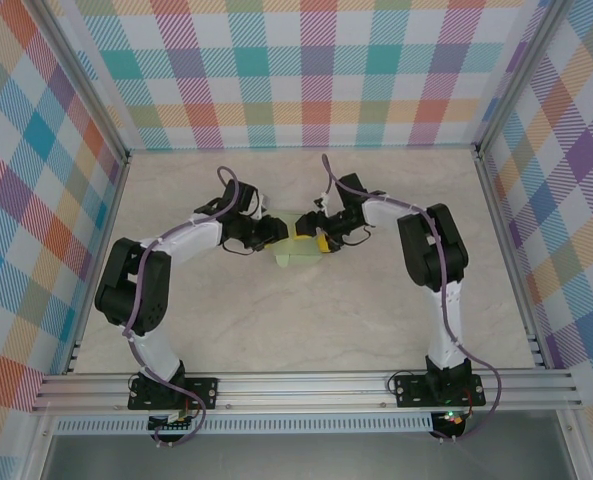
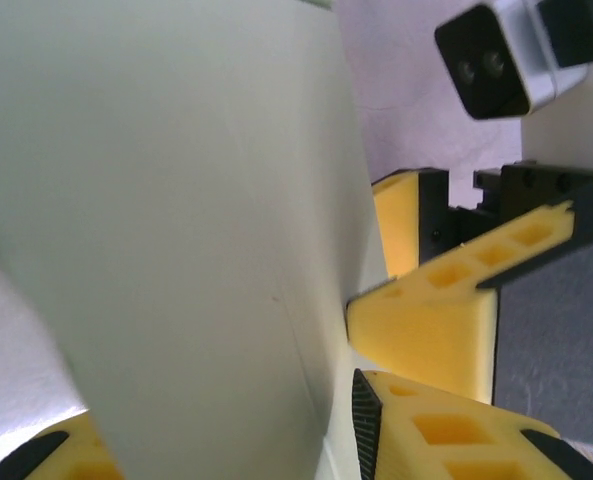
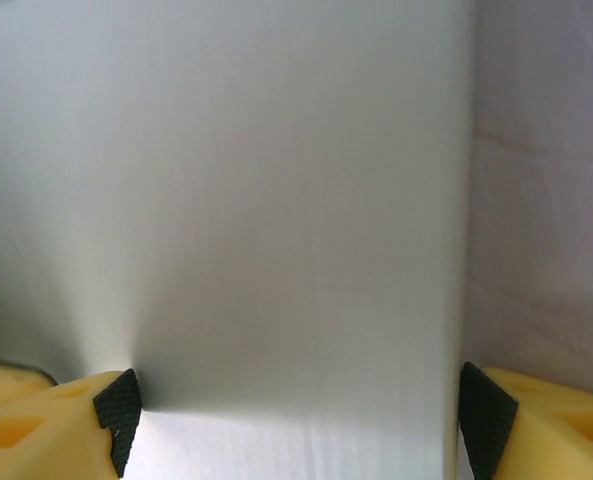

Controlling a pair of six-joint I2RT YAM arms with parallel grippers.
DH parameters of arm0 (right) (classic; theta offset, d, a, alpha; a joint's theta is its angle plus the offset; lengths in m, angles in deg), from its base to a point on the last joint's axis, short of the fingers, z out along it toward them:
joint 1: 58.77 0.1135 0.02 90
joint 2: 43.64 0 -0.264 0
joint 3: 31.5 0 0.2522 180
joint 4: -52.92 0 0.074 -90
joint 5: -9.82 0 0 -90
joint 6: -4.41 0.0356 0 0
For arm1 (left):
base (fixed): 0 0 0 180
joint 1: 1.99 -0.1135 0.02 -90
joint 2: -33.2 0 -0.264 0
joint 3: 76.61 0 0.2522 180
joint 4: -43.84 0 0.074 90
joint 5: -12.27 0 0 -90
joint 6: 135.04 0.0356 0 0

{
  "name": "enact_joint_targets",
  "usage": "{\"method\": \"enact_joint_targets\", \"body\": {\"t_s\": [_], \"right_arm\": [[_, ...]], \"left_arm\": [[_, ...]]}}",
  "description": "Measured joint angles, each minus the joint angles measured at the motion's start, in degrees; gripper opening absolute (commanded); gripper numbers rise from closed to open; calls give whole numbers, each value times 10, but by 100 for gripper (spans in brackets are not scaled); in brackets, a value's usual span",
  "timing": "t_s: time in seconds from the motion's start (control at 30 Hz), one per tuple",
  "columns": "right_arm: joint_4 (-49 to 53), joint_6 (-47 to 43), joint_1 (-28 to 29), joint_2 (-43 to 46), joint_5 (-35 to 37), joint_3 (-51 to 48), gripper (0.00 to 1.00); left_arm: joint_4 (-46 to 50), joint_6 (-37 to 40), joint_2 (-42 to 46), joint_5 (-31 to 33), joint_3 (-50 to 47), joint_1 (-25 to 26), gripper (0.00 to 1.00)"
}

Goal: Fold the paper box

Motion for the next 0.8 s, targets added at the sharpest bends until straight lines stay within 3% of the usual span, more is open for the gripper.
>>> {"method": "enact_joint_targets", "body": {"t_s": [0.37, 0.8], "right_arm": [[-108, 102, 0, -31, -40, 13, 84], [-185, 178, -16, -27, -47, -20, 85]], "left_arm": [[95, -3, 7, 59, 72, 21, 38], [179, -14, -76, 70, 203, 30, 39]]}}
